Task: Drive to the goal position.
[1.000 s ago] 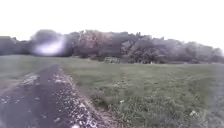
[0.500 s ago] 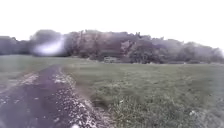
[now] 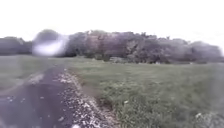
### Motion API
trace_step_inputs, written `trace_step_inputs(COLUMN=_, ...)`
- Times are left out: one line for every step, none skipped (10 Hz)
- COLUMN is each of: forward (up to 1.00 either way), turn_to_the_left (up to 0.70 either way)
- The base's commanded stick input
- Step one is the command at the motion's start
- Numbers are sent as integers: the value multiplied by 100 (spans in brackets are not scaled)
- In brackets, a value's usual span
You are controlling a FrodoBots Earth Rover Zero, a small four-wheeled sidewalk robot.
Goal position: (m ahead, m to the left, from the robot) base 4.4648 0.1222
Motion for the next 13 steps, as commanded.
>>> trace_step_inputs(forward=0, turn_to_the_left=70)
trace_step_inputs(forward=0, turn_to_the_left=70)
trace_step_inputs(forward=0, turn_to_the_left=66)
trace_step_inputs(forward=0, turn_to_the_left=54)
trace_step_inputs(forward=0, turn_to_the_left=9)
trace_step_inputs(forward=0, turn_to_the_left=21)
trace_step_inputs(forward=0, turn_to_the_left=58)
trace_step_inputs(forward=0, turn_to_the_left=70)
trace_step_inputs(forward=0, turn_to_the_left=70)
trace_step_inputs(forward=0, turn_to_the_left=70)
trace_step_inputs(forward=0, turn_to_the_left=70)
trace_step_inputs(forward=0, turn_to_the_left=70)
trace_step_inputs(forward=0, turn_to_the_left=70)
